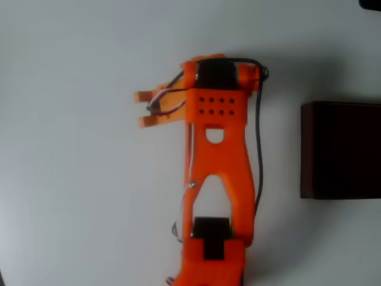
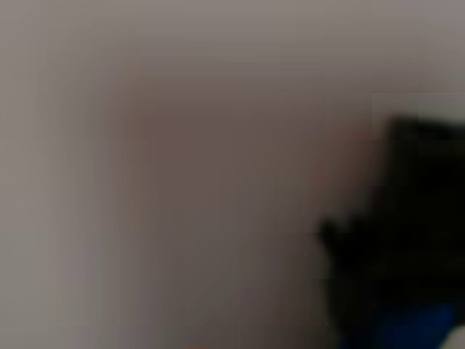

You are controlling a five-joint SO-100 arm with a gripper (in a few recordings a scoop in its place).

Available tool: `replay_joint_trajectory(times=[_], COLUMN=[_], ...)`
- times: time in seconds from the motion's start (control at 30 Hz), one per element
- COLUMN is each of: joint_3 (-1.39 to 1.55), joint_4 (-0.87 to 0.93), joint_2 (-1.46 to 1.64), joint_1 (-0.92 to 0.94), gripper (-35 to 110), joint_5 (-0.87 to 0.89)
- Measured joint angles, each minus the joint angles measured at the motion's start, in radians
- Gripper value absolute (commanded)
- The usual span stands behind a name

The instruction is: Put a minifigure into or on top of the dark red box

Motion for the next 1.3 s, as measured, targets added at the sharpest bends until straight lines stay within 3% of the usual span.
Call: replay_joint_trajectory(times=[0.27,0.87,1.3], joint_3=[-0.264,-0.33,-0.41], joint_4=[0.101,0.101,0.143], joint_2=[-0.167,-0.253,-0.311], joint_1=[0.002,0.028,0.031], gripper=[25,24,3], joint_5=[0.018,0.018,0.012])
